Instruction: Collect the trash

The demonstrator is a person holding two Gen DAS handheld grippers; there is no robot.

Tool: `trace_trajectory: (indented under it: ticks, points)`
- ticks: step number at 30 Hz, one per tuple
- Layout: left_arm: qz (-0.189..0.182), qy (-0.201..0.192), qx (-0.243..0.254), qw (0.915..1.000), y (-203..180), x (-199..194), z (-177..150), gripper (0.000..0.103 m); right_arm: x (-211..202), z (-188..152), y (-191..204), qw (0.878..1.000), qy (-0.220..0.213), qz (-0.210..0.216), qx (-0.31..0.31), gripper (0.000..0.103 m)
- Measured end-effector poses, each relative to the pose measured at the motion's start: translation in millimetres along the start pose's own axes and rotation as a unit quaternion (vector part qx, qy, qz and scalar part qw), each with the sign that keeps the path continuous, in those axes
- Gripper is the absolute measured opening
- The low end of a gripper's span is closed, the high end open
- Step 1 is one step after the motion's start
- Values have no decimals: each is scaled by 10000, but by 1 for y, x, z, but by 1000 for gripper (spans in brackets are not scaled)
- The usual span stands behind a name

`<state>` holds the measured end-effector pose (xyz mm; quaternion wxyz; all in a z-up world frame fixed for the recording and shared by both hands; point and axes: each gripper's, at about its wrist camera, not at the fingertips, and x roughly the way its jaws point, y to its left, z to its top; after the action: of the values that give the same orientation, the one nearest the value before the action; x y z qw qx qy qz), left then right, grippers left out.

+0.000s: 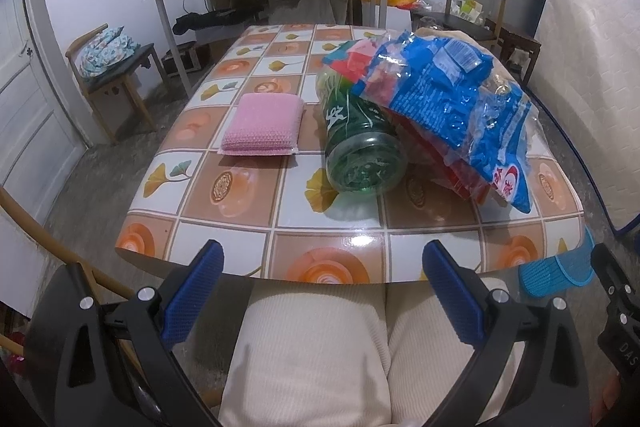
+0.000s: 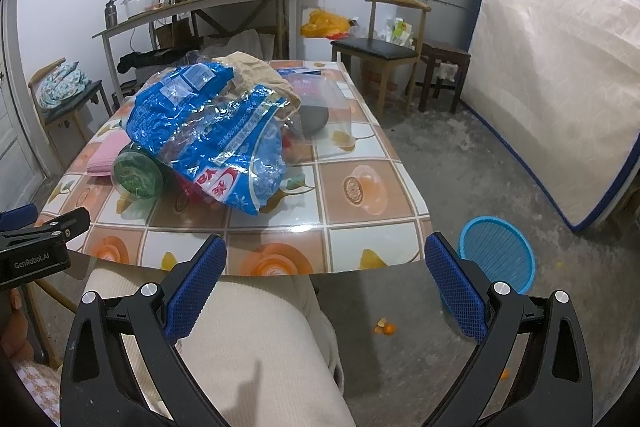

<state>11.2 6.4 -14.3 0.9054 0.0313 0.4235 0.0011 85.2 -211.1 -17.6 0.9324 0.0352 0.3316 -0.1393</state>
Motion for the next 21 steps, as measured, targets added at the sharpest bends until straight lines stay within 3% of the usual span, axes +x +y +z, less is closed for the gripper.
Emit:
trace_trajectory:
  ticks: [21]
  points:
    - [12, 53, -53, 10000, 3, 6, 2, 97, 3, 1, 1, 10000, 43, 40, 0, 95]
